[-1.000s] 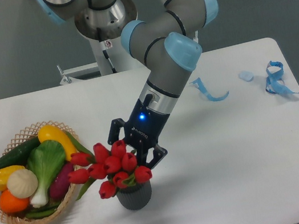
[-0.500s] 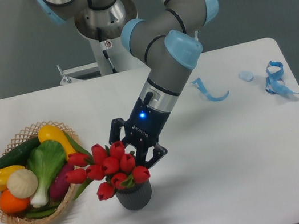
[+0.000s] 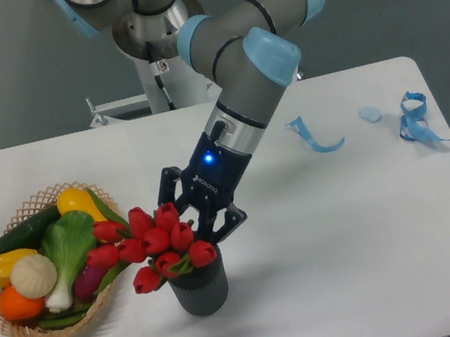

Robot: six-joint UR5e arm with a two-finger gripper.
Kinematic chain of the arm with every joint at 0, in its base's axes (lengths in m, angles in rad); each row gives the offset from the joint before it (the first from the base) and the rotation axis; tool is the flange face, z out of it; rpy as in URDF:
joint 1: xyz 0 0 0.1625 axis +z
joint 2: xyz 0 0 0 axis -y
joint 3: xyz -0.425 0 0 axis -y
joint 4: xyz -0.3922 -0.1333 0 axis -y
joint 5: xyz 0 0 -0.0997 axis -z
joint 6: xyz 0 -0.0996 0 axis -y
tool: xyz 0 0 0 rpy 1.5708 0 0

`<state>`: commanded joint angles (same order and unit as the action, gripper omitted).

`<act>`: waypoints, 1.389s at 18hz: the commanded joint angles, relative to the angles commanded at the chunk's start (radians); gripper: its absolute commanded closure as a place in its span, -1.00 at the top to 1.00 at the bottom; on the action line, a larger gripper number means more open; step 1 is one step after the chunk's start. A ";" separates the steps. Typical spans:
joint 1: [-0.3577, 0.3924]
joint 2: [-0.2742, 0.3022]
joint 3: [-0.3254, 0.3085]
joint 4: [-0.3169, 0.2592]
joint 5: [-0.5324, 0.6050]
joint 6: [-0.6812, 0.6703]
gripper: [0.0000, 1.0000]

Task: Pick up the flowers from the vase
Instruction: 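Lift the gripped tulips up out of the grey vase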

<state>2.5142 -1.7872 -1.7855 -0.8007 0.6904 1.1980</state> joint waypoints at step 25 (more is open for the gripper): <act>0.077 0.112 0.012 0.000 -0.273 -0.092 -0.05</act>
<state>2.5909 -1.6751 -1.7733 -0.8007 0.4172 1.1061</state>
